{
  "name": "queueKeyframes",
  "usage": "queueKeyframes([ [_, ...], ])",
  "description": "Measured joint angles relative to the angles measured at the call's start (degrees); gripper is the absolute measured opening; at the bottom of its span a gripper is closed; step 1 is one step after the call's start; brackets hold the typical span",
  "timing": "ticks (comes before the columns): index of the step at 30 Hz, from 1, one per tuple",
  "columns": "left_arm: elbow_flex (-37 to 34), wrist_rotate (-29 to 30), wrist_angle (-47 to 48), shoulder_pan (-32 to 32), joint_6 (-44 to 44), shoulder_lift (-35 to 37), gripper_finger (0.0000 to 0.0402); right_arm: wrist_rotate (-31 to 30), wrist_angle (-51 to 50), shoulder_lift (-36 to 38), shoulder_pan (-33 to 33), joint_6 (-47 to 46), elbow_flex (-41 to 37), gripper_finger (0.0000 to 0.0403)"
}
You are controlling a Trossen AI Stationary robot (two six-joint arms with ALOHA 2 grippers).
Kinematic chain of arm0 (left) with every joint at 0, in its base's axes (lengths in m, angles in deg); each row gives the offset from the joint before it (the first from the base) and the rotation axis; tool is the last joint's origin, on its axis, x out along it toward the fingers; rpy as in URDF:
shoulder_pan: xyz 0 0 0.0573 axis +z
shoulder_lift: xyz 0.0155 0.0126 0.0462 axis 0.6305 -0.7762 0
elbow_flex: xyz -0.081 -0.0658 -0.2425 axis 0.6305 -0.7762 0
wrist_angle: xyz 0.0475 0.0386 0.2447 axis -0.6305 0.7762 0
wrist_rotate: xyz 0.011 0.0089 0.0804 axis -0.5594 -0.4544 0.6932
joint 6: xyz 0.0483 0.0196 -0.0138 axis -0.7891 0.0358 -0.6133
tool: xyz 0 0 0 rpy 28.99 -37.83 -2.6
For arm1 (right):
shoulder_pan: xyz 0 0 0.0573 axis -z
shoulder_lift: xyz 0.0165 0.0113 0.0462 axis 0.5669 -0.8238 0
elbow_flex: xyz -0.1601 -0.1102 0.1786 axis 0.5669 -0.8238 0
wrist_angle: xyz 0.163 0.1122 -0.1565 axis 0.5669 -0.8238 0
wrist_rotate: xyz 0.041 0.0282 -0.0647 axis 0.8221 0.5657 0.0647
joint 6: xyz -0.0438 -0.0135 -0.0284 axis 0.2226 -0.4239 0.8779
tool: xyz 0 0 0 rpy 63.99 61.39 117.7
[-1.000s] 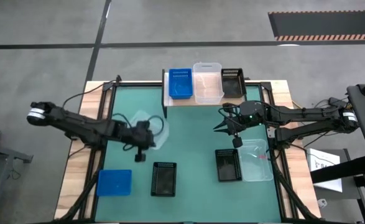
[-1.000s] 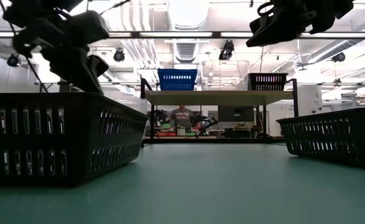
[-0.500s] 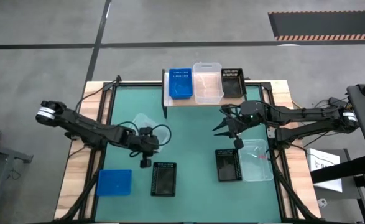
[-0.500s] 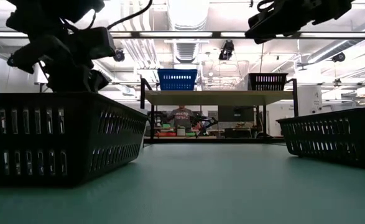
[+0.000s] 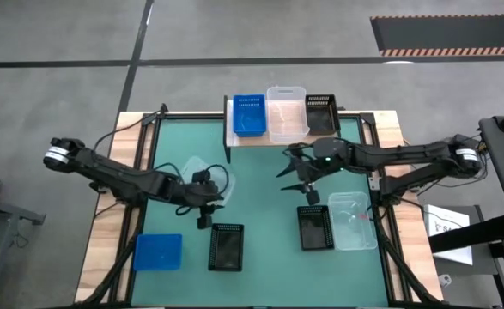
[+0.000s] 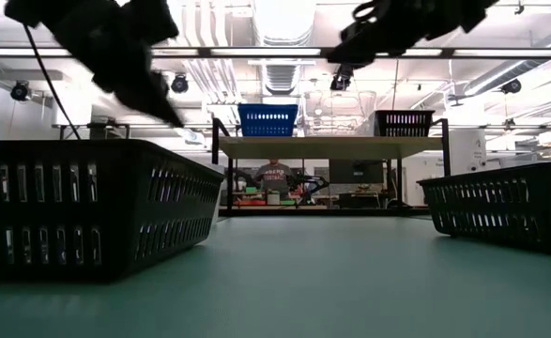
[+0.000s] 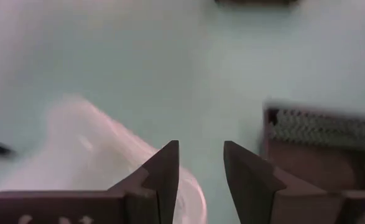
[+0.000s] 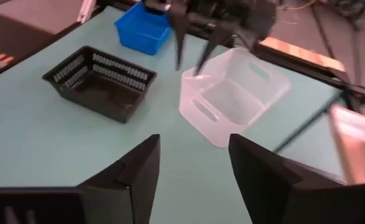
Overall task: Stack baskets on shelf by color
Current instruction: Stack the left transparent bin on the transparent bin on the shelf
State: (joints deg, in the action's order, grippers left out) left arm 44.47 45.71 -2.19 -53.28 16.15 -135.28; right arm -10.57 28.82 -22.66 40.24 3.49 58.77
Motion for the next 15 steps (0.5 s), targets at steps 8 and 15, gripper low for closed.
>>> queueKeyframes([
  [8,-0.2,33.2,-10.9,-11.4,-14.7,1.0,0.0111,2.4,-1.0,-12.1,-0.7,4.6,9.3,0.0184],
  [15,-0.1,55.1,-12.0,-16.3,-15.4,5.6,0.0111,6.8,-2.9,-23.2,-1.1,6.5,18.6,0.0182],
])
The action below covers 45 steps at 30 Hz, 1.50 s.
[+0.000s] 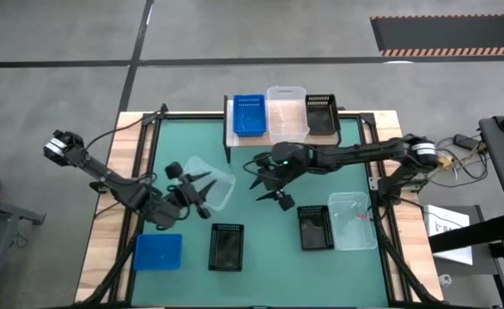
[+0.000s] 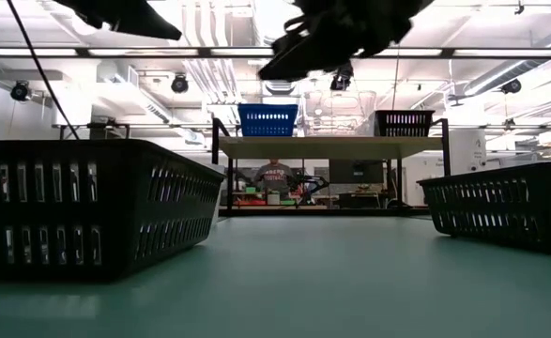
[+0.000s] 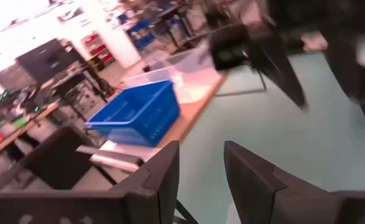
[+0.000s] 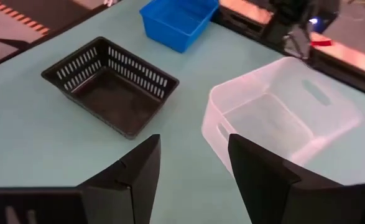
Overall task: Stack baskets on shelf by color
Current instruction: Stack the left transparent bin on the transparent bin on the shelf
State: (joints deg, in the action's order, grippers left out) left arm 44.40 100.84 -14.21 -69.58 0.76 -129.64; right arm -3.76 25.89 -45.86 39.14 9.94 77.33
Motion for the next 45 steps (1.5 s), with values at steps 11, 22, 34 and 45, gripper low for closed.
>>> queueKeyframes([
  [11,-1.2,0.9,0.0,-1.8,2.3,1.5,0.0111,1.3,0.0,-16.6,-0.5,1.1,13.9,0.0182],
  [22,-1.9,0.9,-0.2,-1.9,2.3,1.7,0.0111,1.3,0.0,-27.1,-0.7,1.0,22.3,0.0182],
  [34,-1.9,0.9,-0.1,-1.9,2.3,1.7,0.0111,0.7,0.5,-31.7,-0.7,2.1,24.5,0.0182],
  [45,-1.9,0.9,-0.1,-1.9,2.3,1.7,0.0111,0.5,0.4,-31.8,-0.6,4.9,24.5,0.0121],
])
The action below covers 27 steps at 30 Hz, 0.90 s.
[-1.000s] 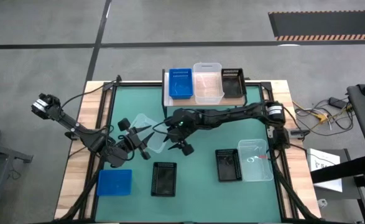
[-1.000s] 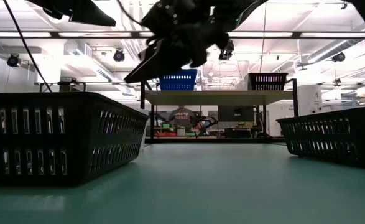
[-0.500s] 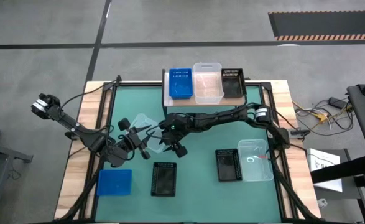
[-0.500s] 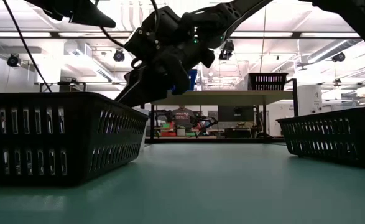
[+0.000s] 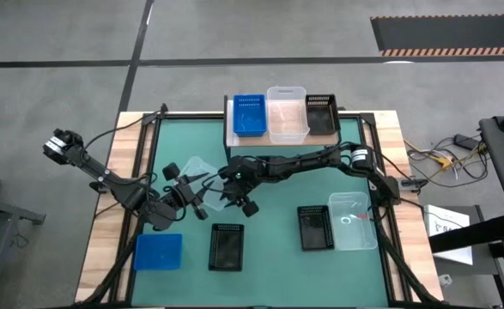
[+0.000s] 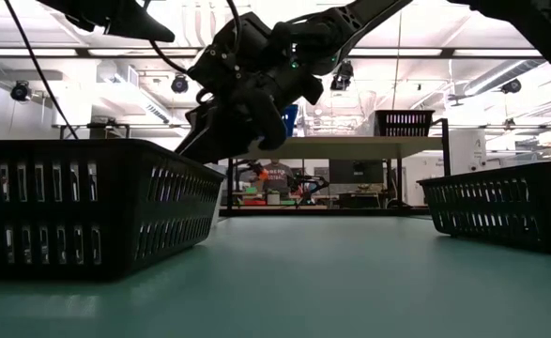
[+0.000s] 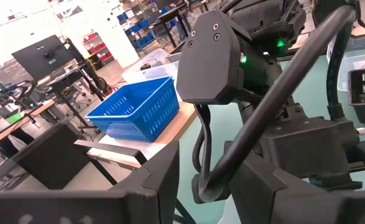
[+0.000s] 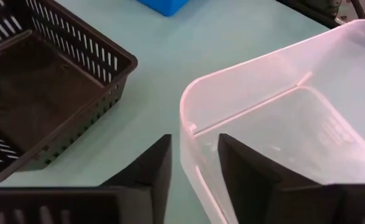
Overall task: Stack baskets on shelf by color
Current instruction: Stack the left transparent bin on the transparent bin on the shelf
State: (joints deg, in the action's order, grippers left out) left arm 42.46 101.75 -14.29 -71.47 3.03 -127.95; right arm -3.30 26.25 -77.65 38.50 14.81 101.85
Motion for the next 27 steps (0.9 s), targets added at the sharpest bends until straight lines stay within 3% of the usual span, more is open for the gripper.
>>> queueKeyframes([
  [8,0.0,0.0,-0.1,0.0,0.0,0.0,0.0111,0.4,-0.3,-0.1,-0.1,2.4,0.0,0.0017],
  [17,0.0,0.0,-0.1,0.0,0.0,0.0,0.0111,0.2,-2.3,1.1,-0.8,2.6,-0.1,0.0011],
  [27,0.0,0.0,-0.1,0.0,0.0,0.0,0.0111,-1.8,-16.4,12.0,-3.4,2.9,-0.3,0.0009],
])
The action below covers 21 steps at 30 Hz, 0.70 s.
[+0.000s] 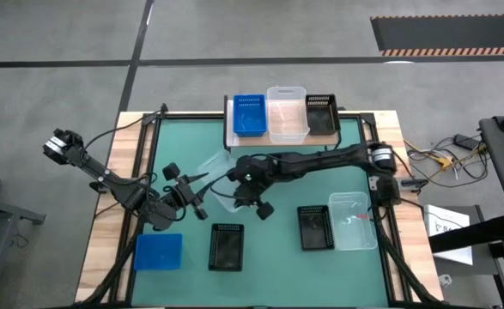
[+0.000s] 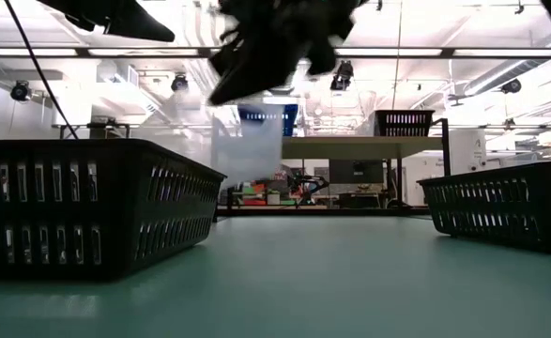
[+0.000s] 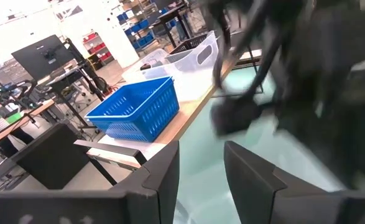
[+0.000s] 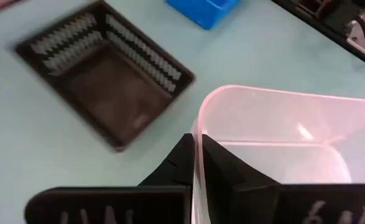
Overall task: Stack baskets on shelf by color
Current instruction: Stack the left transparent bin on the transparent bin on the shelf
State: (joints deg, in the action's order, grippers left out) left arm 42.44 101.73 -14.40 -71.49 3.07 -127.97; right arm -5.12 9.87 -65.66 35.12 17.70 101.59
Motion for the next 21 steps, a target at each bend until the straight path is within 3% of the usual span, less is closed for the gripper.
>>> queueKeyframes([
  [10,0.0,0.0,-1.3,0.0,0.0,0.0,0.0111,-4.2,-15.7,14.6,-5.1,-5.2,-0.1,0.0009],
  [18,0.0,0.0,-1.7,0.0,0.0,0.0,0.0111,-23.7,-17.9,24.7,-9.5,-8.3,-0.1,0.0009],
  [21,0.0,0.0,-1.7,0.0,0.0,0.0,0.0111,-27.5,-17.9,27.7,-8.3,-8.4,-0.1,0.0009],
])
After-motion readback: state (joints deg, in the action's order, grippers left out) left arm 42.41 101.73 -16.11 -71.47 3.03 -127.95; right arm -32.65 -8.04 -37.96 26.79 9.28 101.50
